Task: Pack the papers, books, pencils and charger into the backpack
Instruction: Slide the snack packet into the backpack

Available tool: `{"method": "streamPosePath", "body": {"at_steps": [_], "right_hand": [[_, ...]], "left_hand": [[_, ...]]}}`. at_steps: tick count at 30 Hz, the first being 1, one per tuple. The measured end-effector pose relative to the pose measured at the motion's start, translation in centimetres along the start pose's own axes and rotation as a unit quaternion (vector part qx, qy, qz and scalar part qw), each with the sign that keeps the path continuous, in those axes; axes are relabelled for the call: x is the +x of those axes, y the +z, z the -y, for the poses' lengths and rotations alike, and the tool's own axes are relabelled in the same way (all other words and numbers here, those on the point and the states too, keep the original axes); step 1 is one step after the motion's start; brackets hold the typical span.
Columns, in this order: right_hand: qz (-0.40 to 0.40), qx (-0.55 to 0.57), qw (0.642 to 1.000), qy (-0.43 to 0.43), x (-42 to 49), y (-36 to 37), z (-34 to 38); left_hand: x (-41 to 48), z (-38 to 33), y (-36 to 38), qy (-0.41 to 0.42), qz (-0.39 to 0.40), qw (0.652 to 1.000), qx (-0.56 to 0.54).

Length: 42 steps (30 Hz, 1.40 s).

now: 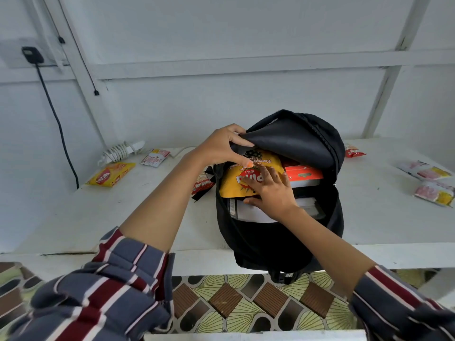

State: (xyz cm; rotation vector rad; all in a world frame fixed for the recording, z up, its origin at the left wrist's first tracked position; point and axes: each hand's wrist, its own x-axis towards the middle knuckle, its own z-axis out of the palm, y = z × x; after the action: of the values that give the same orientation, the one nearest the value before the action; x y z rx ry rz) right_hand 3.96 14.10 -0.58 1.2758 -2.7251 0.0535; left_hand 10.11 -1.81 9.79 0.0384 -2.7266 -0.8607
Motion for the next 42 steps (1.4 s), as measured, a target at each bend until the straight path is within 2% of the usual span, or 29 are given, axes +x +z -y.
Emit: {"method": "streamPosePath", "body": {"at_steps": [11,17,22,24,38,42], "right_hand": [[0.053,0.005,0.997,0.058,3.3,-0.6,1.6],[0.066,0.015,0.998,-0.003,2.2,-0.6,0.2],[-0.016,0.110,0.994,-0.008,0.9,-0.6,-1.3],[-0.032,0.108,0.994,0.001,1.0,-0.5,-1.5],[-0.019,0.031,0.999,0.005,1.2,0.0,-0.6],[-0.031,0.084,0.996,0.001,0.0,-0.3,-1.0]], "left_hand": [[0.1,-0.3,0.0,0.002,0.008,1.000,0.001],[0.0,-0.1,0.1,-0.003,0.015,1.000,0.009],[0.0,-0.1,0.1,-0.007,0.015,1.000,0.004],[-0.1,-0.1,0.1,-0.008,0.014,1.000,0.004],[-0.7,-0.6,0.6,-0.013,0.030,0.999,0.035],[-1.2,-0.8,0.6,-0.017,0.048,0.998,0.035]]}}
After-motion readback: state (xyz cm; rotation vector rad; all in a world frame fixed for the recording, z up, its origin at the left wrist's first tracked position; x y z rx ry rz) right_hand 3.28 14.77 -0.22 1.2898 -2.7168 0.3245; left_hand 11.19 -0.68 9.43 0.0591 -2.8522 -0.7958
